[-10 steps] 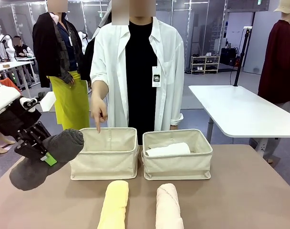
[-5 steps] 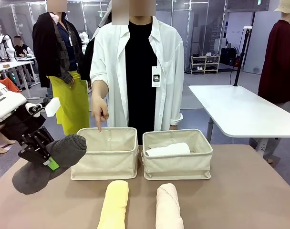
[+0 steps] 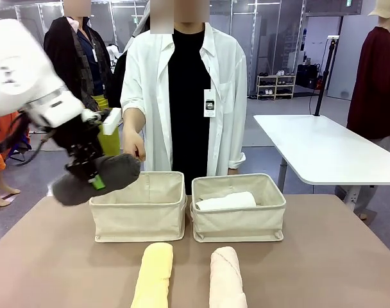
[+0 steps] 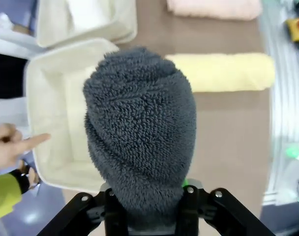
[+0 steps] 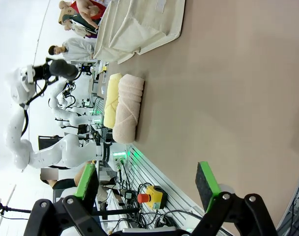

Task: Divide the towels into two baskets.
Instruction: Pick up one hotel-folded towel from the bottom of the table and place it in the Fabric basket indicated by the person.

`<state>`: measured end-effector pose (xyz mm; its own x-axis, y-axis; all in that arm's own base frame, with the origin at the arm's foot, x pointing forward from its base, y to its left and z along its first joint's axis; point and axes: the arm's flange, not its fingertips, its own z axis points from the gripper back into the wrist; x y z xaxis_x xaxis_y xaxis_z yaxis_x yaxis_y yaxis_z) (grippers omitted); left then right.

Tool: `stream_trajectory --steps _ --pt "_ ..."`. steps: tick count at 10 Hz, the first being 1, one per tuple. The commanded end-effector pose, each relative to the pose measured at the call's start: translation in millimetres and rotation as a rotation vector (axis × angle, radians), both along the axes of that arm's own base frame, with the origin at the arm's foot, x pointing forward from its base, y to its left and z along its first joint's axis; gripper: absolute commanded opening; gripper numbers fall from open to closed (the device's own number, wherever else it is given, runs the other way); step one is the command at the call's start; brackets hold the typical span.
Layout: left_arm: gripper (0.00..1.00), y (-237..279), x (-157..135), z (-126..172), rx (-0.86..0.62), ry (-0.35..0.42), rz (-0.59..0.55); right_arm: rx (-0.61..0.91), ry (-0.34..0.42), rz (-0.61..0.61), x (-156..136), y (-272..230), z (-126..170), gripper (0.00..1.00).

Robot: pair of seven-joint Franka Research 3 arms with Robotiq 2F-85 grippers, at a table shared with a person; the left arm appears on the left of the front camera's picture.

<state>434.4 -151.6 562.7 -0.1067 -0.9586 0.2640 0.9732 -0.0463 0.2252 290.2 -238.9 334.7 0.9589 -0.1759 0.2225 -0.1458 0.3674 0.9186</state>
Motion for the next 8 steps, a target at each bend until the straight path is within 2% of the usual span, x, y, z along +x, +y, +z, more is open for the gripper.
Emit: stream_trajectory --steps 1,3,4,6,7,8 --pt "0.41 -26 61 12 0.115 -0.036 -0.045 0.000 -0.008 -0.003 -2 1 2 1.00" --pt "0.41 -50 107 2 0.183 0.008 -0.049 0.000 -0.008 -0.003 -2 1 2 1.00" --pt "0.41 -56 132 -10 0.190 0.046 -0.012 0.000 -0.008 -0.003 -2 1 2 1.00" --pt "0.41 -62 168 -40 0.176 0.076 0.003 0.000 -0.008 -0.003 -2 1 2 1.00" --pt "0.41 -66 180 -58 0.202 0.044 0.008 0.000 -0.008 -0.003 -2 1 2 1.00" --pt "0.41 -70 192 -74 0.231 -0.028 0.018 0.000 -0.008 -0.003 -2 1 2 1.00"
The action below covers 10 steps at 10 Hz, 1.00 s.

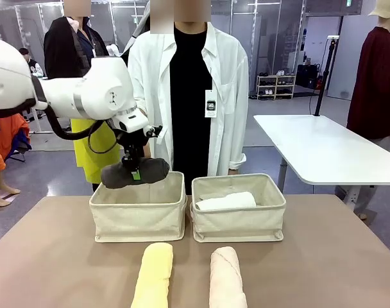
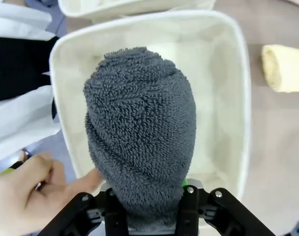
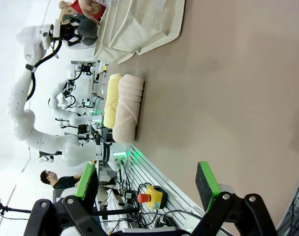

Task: Divide the towels into two baskets.
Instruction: Pick up one hotel-folded towel from the bottom of the table and place it in the Fabric basket indicated by the person.

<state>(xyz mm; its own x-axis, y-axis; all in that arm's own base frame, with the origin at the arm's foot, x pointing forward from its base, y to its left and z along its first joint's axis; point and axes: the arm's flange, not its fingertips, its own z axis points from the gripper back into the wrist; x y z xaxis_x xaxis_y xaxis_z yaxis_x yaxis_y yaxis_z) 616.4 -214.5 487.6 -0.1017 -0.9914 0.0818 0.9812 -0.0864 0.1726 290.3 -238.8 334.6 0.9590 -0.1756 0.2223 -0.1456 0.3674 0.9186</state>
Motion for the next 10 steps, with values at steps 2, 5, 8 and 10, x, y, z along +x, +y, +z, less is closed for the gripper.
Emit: stream_trajectory --steps 2,5,8,10 --pt "0.41 -9 30 -25 0.044 -0.107 0.022 0.000 -0.008 -0.003 -2 1 2 1.00" --pt "0.41 -15 46 -52 0.064 -0.094 0.074 0.000 -0.008 -0.003 -2 1 2 1.00" --pt "0.96 -18 47 -61 0.079 -0.066 0.087 0.000 -0.008 -0.003 -2 1 2 1.00" --pt "1.00 -22 41 -62 0.100 -0.067 0.085 0.000 -0.008 -0.003 -2 1 2 1.00"
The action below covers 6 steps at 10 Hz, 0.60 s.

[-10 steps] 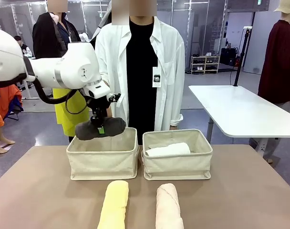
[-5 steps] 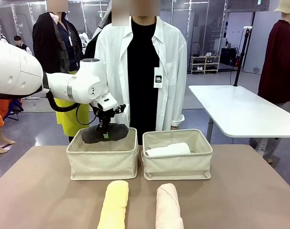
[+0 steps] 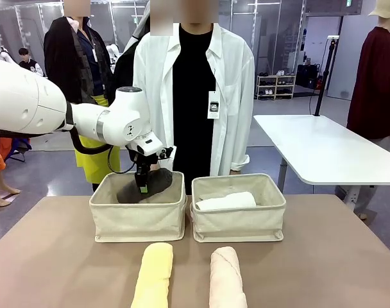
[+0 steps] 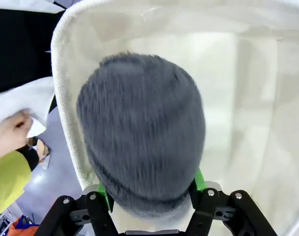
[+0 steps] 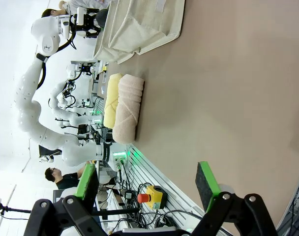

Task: Divide the towels into two baskets.
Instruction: Pick up one hotel-folded towel from the bottom of the table and place it in the Fabric basket indicated by the person.

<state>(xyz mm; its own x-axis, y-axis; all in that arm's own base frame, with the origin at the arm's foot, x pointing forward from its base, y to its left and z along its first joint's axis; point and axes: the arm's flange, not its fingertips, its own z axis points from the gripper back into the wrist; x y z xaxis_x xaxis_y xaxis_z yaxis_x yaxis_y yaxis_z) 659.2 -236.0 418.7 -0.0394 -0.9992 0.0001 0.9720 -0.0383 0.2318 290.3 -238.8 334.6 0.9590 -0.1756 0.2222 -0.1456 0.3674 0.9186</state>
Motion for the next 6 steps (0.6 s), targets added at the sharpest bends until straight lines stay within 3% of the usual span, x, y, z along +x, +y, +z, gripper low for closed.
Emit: stream_trajectory --steps 1,5,6 --pt "0.96 -1 -5 9 0.030 -0.002 0.030 0.000 -0.008 -0.003 -2 1 2 1.00" --pt "1.00 16 -32 24 -0.031 -0.018 0.151 0.000 -0.008 -0.003 -2 1 2 1.00" --pt "1.00 0 -5 13 0.006 -0.017 0.048 0.000 -0.008 -0.003 -2 1 2 1.00"
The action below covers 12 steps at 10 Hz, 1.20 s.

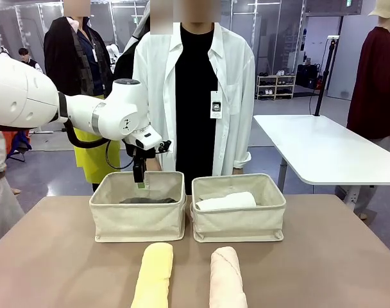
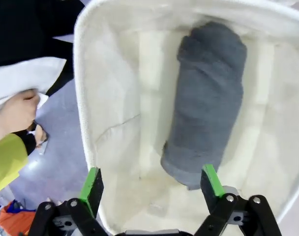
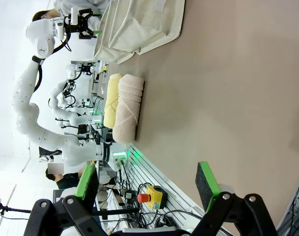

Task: Divide the towels into two baskets.
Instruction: Pick up one hotel-folded towel from the bottom of the table and place it in the Fabric basket indicated by the person.

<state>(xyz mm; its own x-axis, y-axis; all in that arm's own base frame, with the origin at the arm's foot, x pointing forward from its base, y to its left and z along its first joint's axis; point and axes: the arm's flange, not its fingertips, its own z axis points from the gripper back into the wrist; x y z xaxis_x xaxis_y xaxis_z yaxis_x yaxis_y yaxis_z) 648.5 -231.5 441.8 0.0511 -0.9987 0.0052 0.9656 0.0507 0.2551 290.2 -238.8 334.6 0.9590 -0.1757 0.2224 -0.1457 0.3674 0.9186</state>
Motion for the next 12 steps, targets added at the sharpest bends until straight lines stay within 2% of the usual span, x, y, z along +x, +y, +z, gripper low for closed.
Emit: stream_trajectory --steps 1,10,11,12 --pt "1.00 -5 6 -10 0.011 0.008 -0.042 0.000 -0.008 -0.003 -2 1 2 1.00" --pt "1.00 -8 3 -12 -0.003 0.015 -0.019 0.000 -0.008 -0.003 -2 1 2 1.00" --pt "1.00 5 -6 25 -0.143 0.084 0.011 0.000 -0.008 -0.003 -2 1 2 1.00" --pt "1.00 32 -24 52 -0.158 0.137 0.061 0.000 -0.008 -0.003 -2 1 2 1.00"
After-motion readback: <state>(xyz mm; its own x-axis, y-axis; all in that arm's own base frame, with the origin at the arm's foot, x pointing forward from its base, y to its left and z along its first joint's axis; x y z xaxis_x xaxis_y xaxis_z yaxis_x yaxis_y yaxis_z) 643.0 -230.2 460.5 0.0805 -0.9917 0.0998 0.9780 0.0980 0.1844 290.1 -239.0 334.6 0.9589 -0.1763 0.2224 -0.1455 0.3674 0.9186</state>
